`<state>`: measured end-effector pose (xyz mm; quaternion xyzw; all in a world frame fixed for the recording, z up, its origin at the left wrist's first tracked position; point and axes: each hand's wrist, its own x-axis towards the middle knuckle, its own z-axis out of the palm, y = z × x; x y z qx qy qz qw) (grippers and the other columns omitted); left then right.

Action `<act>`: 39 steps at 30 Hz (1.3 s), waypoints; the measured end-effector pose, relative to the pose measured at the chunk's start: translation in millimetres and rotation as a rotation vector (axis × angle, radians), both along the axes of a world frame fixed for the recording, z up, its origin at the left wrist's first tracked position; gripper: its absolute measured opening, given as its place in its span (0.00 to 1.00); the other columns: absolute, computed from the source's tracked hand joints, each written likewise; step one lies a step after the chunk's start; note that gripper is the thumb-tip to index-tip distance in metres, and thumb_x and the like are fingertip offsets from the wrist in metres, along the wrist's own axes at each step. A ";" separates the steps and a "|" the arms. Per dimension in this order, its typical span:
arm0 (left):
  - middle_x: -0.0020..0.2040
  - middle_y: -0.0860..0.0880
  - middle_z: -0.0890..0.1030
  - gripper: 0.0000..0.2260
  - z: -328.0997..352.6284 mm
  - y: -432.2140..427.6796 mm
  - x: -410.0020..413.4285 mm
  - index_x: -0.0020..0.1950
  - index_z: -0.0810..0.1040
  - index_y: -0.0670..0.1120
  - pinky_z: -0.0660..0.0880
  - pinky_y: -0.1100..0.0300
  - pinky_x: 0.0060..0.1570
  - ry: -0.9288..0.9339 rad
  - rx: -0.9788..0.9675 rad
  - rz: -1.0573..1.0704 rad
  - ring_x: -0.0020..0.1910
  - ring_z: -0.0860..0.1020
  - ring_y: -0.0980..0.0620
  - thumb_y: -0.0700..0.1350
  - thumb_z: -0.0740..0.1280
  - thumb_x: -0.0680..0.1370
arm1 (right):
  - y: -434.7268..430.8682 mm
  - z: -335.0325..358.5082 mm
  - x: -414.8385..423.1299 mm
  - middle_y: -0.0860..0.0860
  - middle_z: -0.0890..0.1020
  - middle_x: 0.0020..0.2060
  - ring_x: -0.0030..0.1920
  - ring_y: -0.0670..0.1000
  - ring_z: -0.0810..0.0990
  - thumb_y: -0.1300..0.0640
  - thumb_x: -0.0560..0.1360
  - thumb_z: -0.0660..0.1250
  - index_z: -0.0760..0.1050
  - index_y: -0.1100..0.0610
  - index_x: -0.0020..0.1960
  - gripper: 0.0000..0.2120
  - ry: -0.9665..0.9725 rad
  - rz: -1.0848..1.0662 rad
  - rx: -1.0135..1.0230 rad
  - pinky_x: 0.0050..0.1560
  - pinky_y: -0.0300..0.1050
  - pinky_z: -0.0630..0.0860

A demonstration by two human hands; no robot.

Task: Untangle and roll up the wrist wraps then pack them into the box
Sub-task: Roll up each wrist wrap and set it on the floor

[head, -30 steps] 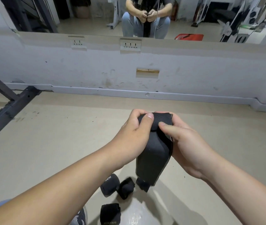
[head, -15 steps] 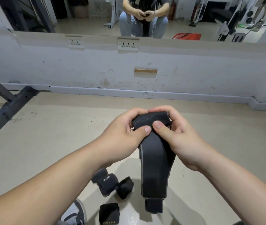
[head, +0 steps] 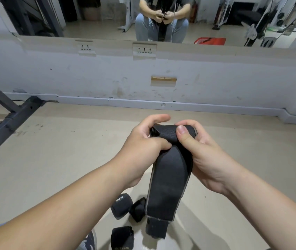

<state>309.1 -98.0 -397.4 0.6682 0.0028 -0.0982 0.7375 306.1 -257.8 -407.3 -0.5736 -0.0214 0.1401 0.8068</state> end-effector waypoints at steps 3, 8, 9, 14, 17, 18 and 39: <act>0.52 0.42 0.84 0.28 -0.4 1.6 0.5 0.65 0.79 0.48 0.78 0.50 0.55 0.155 -0.205 -0.084 0.50 0.83 0.43 0.35 0.67 0.64 | -2.5 1.8 1.8 0.55 0.85 0.48 0.44 0.55 0.83 0.54 0.78 0.69 0.72 0.51 0.60 0.13 -0.060 -0.032 -0.004 0.43 0.47 0.83; 0.53 0.52 0.86 0.21 -1.0 1.4 1.2 0.63 0.76 0.53 0.77 0.50 0.58 0.138 0.034 -0.163 0.53 0.85 0.51 0.59 0.69 0.73 | -4.8 -3.4 0.7 0.52 0.83 0.44 0.43 0.54 0.81 0.66 0.84 0.64 0.72 0.47 0.54 0.13 -0.157 -0.034 -0.168 0.45 0.48 0.80; 0.53 0.54 0.87 0.21 -0.6 1.6 0.6 0.62 0.76 0.55 0.79 0.50 0.60 0.139 0.097 -0.153 0.54 0.85 0.53 0.64 0.67 0.74 | -4.9 -5.0 0.3 0.50 0.82 0.43 0.43 0.53 0.80 0.65 0.84 0.64 0.72 0.46 0.54 0.13 -0.186 -0.028 -0.230 0.47 0.50 0.79; 0.52 0.55 0.87 0.10 3.2 1.1 -7.7 0.62 0.74 0.59 0.80 0.60 0.50 0.075 0.144 -0.097 0.49 0.85 0.57 0.60 0.63 0.84 | -6.1 -10.5 0.3 0.43 0.84 0.53 0.55 0.47 0.84 0.45 0.81 0.65 0.66 0.32 0.63 0.14 -0.256 0.027 -0.486 0.62 0.52 0.79; 0.51 0.52 0.88 0.08 5.6 2.8 -8.2 0.63 0.76 0.57 0.81 0.62 0.44 0.027 0.078 -0.054 0.46 0.86 0.56 0.52 0.65 0.85 | -3.5 -9.3 -0.9 0.43 0.79 0.64 0.64 0.43 0.80 0.37 0.77 0.62 0.59 0.28 0.68 0.22 -0.233 0.075 -0.551 0.70 0.52 0.76; 0.52 0.49 0.88 0.08 6.4 4.1 -8.5 0.63 0.77 0.56 0.82 0.58 0.47 0.015 0.064 -0.049 0.47 0.86 0.53 0.50 0.66 0.85 | -2.7 -9.4 -1.3 0.42 0.78 0.65 0.65 0.41 0.80 0.35 0.77 0.61 0.58 0.27 0.69 0.22 -0.219 0.100 -0.541 0.71 0.51 0.75; 0.61 0.53 0.81 0.20 -10.3 -1.8 -11.2 0.36 0.82 0.44 0.77 0.67 0.53 -0.449 0.335 -0.055 0.62 0.79 0.58 0.21 0.60 0.69 | -18.9 -2.9 10.1 0.57 0.86 0.62 0.66 0.61 0.82 0.31 0.81 0.55 0.83 0.51 0.65 0.30 0.143 0.200 -0.321 0.74 0.65 0.71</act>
